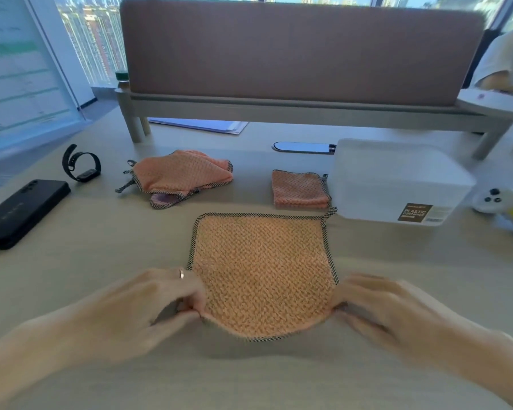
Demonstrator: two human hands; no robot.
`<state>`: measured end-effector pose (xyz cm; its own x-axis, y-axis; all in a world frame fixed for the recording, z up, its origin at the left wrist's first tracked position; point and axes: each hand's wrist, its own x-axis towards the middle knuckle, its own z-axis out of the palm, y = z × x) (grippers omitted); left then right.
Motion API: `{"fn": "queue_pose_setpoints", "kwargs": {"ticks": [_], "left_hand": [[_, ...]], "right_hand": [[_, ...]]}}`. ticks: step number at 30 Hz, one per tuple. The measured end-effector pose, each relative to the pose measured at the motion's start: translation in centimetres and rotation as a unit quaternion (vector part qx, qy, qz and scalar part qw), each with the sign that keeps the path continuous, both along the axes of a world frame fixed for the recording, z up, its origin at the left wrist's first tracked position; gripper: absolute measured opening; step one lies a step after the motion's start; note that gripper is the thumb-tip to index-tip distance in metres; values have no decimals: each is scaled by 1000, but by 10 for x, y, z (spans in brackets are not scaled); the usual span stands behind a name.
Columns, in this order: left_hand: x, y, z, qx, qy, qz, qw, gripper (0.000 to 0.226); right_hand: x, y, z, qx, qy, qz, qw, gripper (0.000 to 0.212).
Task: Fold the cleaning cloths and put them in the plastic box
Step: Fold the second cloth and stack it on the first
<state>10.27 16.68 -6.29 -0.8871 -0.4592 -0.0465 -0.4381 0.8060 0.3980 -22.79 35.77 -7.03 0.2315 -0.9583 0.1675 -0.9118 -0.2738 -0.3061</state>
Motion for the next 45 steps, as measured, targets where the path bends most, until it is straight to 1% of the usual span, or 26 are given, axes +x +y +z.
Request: {"fn": "queue_pose_setpoints", "kwargs": {"ticks": [1,2,4,6,8,9,11,12,15,19,23,25,28,31,33,36,45], "left_hand": [[-5,-4,3,43,22,-4,999,5],[-13,-8,11,88,55,8,995,10],[-30,-20,22,174,130,58,974,24],[-47,-36,27,231,170,124,950,23],[-64,-55,24,283,182,177,925,14],[-72,-62,23,294,181,200,917,11],[-85,-75,18,278,178,226,917,11],[-89,-80,14,257,171,227,924,12],[-95,-89,-2,147,154,244,946,3],[-93,-94,-16,50,131,266,954,12],[-93,-91,-18,-20,112,264,958,10],[-93,-89,-18,-30,106,267,957,11],[-94,-90,-18,-35,102,273,956,15],[-96,-95,-18,-36,114,286,951,10],[-97,-99,-19,-34,118,288,950,11],[-98,-99,-20,-44,123,284,950,12],[-100,-94,-24,-96,129,254,954,7]], "right_hand": [[0,-4,5,-4,-54,-35,998,7],[-1,-10,9,-16,-107,-75,991,8],[-5,-30,18,-23,-214,-143,966,15],[-12,-55,26,-17,-308,-184,933,12],[-21,-78,32,-16,-353,-224,908,12],[-25,-87,32,-11,-360,-248,899,11],[-32,-103,28,5,-354,-289,890,10],[-36,-110,23,15,-343,-305,888,9],[-43,-119,6,39,-308,-344,886,10],[-45,-122,-7,43,-237,-369,898,9],[-43,-122,-9,29,-201,-368,907,8],[-41,-123,-9,19,-181,-372,910,8],[-40,-123,-10,17,-174,-376,910,9],[-40,-123,-10,16,-171,-375,911,7],[-40,-123,-10,11,-173,-374,911,9],[-40,-125,-11,1,-165,-373,913,14],[-41,-127,-15,-11,-156,-371,915,15]]}}
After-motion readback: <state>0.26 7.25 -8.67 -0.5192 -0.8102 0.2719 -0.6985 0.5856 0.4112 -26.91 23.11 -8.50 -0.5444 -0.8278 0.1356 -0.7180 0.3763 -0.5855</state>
